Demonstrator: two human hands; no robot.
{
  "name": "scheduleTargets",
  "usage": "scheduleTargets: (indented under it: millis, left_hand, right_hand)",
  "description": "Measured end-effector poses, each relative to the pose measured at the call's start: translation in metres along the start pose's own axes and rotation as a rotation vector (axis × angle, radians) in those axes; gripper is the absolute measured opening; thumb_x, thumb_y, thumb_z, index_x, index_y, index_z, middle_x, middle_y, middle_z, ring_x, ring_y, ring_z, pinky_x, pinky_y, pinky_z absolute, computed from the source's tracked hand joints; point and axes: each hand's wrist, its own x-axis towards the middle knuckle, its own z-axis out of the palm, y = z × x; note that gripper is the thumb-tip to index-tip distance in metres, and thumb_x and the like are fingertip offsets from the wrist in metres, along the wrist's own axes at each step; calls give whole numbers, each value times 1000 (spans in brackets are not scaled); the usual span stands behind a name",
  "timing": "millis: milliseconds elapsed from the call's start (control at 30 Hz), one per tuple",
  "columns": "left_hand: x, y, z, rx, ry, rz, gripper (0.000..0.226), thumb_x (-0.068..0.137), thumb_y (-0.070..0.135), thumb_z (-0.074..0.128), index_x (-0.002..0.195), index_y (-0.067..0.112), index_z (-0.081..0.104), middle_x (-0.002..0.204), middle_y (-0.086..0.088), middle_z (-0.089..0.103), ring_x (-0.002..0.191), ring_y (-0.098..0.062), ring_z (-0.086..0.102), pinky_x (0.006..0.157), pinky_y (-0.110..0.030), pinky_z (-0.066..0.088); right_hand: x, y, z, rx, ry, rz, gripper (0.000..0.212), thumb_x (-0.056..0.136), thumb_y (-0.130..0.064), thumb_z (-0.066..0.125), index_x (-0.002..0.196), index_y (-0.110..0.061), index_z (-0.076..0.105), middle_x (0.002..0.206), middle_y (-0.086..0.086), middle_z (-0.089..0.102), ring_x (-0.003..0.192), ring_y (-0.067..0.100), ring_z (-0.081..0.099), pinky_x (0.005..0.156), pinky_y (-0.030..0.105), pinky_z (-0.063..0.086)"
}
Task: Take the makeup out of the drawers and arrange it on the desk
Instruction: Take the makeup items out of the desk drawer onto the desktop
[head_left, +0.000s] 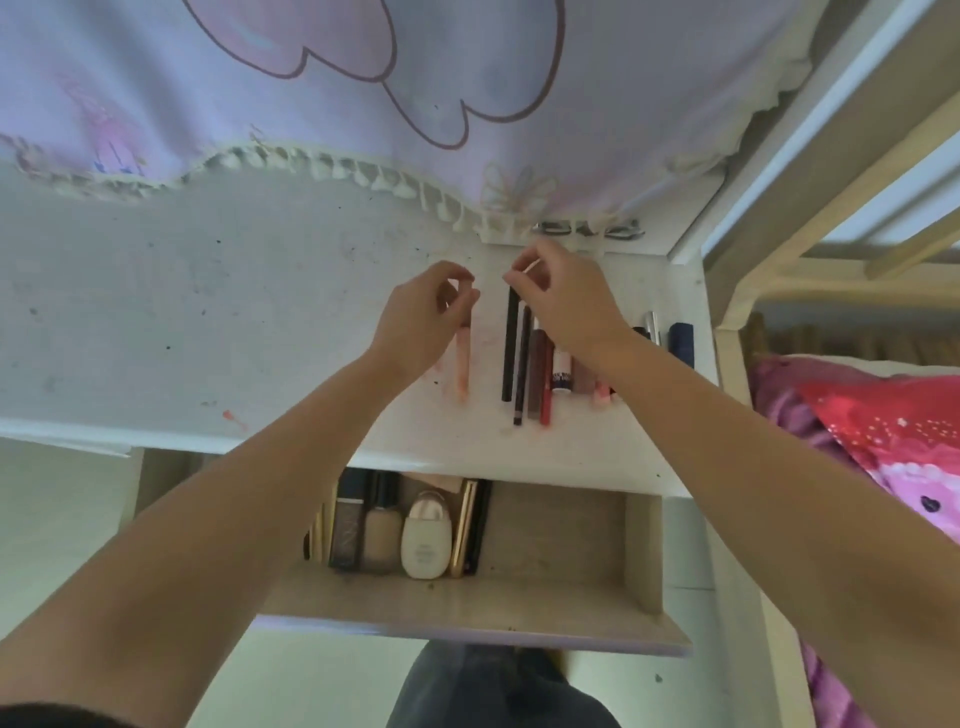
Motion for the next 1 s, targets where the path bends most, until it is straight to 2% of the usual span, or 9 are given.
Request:
scheduleTargets:
  millis: [167,333,500,567,633,733,867,933,1000]
  left_hand:
    - [21,-13,25,114,-108,-37,26,93,33,52,112,18,60,79,7,58,76,-14,56,70,-28,43]
    - [20,-18,41,244,-49,55,26,93,36,51,107,17,62,68,11,48,76,-16,50,78,-34,39]
    - [10,-9,40,177,-48,29,28,95,34,48,113,15,58,66,10,52,71,-16,52,80,-35,43]
    - [-5,-7,31,127,-37,12,24,96,29,47,111,14,58,66,11,51,66,-13,52,71,-30,43]
    - [-36,-8,20,71,-29,38,18,96,25,46,104,14,59,64,13,49,58,-4,47,59,-19,37]
    - [-110,-22,12,42,-133,113,17,95,26,43,94,19,59,67,16,51,56,-1,48,55,-12,37]
    - [-178,-63,38,293,-453,117,20,94,28,45,100,19,61,90,5,62,80,-15,59,65,-31,45]
    - [-179,-78,56,385,-480,46,30,96,25,44,122,19,55,116,-5,59,94,-25,59,70,-35,47]
    - [-168,-85,75,464,-441,-9,39,96,23,42,136,18,42,128,-10,52,95,-31,58,60,-34,41]
  right_hand:
    - [28,24,23,-281,-95,-50,21,95,-35,50,100,-16,59,90,-3,65,90,19,58,90,39,41]
    - [28,44,29,-380,-54,-79,19,94,-32,50,99,-15,59,89,-5,61,97,22,50,82,35,31]
    - [10,32,19,-283,16,-146,17,95,-26,50,94,-13,61,86,-4,63,88,19,51,81,35,36]
    - [-15,21,14,-137,49,-206,15,94,-24,51,90,-14,61,78,-9,57,78,10,48,75,26,39]
    - [-55,14,16,-3,-6,-281,17,94,-27,49,92,-15,60,75,-14,50,69,-1,45,69,14,38]
    - [-133,23,41,53,-212,-339,20,95,-31,46,97,-16,60,78,-6,61,67,2,52,64,16,45]
    - [-189,61,89,-68,-558,9,28,98,-28,45,121,-19,56,109,6,65,92,20,60,76,28,45]
    - [-185,75,106,-134,-593,169,44,99,-25,43,141,-17,37,117,12,61,98,27,60,77,29,44]
    - [-174,81,120,-149,-524,207,48,97,-18,43,143,-13,31,115,18,59,93,31,59,76,33,47]
